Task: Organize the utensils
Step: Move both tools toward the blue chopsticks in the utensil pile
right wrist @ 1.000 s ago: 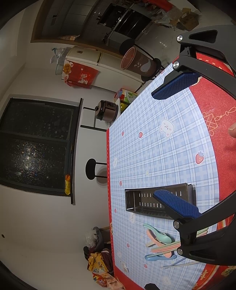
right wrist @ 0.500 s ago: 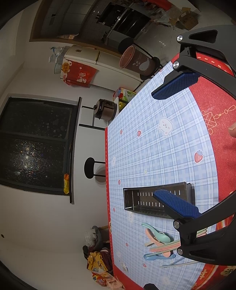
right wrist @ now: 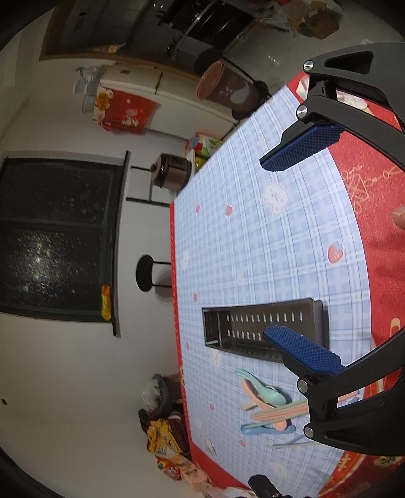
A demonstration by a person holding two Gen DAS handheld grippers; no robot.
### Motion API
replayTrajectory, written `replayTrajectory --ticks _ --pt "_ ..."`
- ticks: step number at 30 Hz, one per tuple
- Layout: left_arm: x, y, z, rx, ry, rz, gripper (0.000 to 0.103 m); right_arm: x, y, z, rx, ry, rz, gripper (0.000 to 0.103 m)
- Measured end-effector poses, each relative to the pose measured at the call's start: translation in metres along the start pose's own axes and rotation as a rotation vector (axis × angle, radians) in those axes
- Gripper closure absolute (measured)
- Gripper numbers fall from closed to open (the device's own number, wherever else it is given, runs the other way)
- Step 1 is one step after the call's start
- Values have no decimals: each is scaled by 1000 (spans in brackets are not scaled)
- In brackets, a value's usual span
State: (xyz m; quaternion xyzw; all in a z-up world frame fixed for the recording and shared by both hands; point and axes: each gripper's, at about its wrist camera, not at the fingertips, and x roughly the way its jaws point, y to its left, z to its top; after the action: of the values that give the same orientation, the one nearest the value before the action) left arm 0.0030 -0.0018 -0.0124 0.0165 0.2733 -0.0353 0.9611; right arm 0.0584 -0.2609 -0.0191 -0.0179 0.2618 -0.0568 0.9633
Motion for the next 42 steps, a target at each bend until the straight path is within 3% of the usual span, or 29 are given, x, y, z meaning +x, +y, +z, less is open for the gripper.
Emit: replayTrajectory --ticks 8,12,14,17,20,29,32,33,34,35,37,40,42 --pt "10 12 -13 -2 28 -40 5 14 15 -8 -1 33 141 5" --pt "14 29 -31 -16 31 -29 6 12 33 -15 -56 -27 210 5" --pt "21 39 -41 -31 80 -15 6 12 42 -19 -71 -49 248 5" --pt "30 54 -55 -56 168 17 6 23 57 -22 -112 34 341 5" --pt "36 63 -69 -62 218 81 6 25 74 -28 -170 51 363 5" --pt "35 93 -93 -184 259 58 6 35 103 -38 -219 89 551 5" --pt "34 95 -94 -191 251 45 9 37 114 -42 -221 96 638 6" --pt "35 95 -93 -191 250 39 23 37 118 -42 -221 95 663 7" --pt "36 96 -93 -197 253 30 35 36 124 -43 -228 90 696 10" --pt "37 97 -92 -207 259 22 39 36 131 -43 -244 90 722 13" --pt "39 101 -95 -242 261 -2 46 38 147 -45 -290 111 760 32" --pt "44 105 -99 -277 271 -42 61 44 173 -51 -371 147 824 51" --pt "47 105 -100 -287 277 -60 66 48 187 -57 -413 175 862 63"
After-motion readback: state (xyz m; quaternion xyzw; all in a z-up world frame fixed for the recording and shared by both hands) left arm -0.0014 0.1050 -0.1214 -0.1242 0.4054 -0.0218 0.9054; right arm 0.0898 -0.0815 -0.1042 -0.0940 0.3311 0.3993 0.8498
